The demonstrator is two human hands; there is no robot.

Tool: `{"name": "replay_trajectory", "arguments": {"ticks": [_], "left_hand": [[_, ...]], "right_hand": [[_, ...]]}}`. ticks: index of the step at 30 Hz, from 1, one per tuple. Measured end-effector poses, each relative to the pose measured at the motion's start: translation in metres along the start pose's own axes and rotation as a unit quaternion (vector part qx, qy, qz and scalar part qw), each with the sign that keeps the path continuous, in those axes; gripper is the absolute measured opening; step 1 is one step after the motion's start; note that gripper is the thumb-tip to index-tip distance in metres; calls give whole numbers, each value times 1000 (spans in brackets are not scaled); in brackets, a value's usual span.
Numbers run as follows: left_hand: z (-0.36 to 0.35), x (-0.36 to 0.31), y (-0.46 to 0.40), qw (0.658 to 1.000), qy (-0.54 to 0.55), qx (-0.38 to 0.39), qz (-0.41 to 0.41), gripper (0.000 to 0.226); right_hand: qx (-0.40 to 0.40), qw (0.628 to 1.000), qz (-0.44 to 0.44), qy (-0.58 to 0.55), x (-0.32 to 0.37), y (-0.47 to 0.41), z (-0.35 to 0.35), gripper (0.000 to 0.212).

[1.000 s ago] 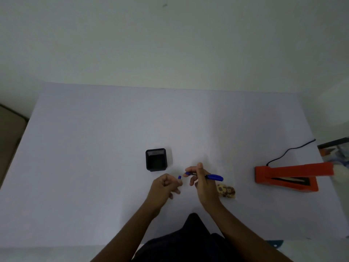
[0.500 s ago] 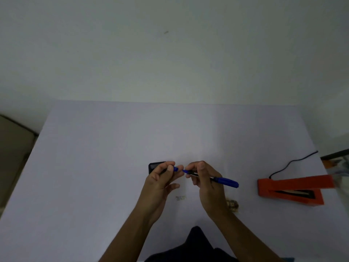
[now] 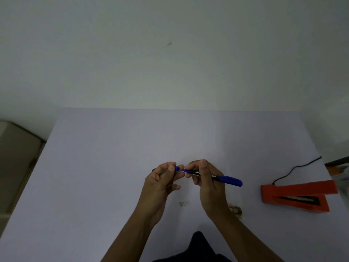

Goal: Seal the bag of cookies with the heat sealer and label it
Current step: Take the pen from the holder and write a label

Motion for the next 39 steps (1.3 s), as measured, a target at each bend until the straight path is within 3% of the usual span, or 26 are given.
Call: {"name": "replay_trajectory", "arguments": {"ticks": [4, 8, 15, 21, 25, 33, 36, 39], "left_hand": [[-6, -2, 5, 1000, -15, 13, 2, 41], [-12, -11, 14, 997, -61, 29, -26, 38], [-26, -35, 31, 977, -161, 94, -101, 36], [-35, -46, 37, 978, -139, 124, -98, 39], [-23, -35, 28, 982, -124, 131, -46, 40], [2, -19, 9, 988, -135, 80, -12, 38], [20, -29, -12, 969, -225, 10, -99, 34], [48, -44, -40, 910, -340, -107, -210, 24]], "right_hand": [[9, 1000, 6, 2, 4, -1, -3, 54], [14, 1000, 13, -7, 13, -3, -6, 63], [-11, 997, 40, -65, 41, -10, -15, 44], [-55, 987, 60, -141, 52, -14, -22, 41], [-42, 992, 31, -114, 30, -9, -33, 43], [13, 994, -33, -101, -14, -8, -58, 40], [49, 990, -116, -61, -51, -10, -66, 44], [53, 972, -229, -26, -105, -11, -63, 45]]}}
Point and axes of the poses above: each hand's wrist, its own y-axis away from the middle knuckle, its own z-axis out of the back of the hand, x = y × z, the point moved 6 cm from there along -y, towards the middle knuckle, and after that the axes turned 14 degrees about -x, right-handed, at the moved point
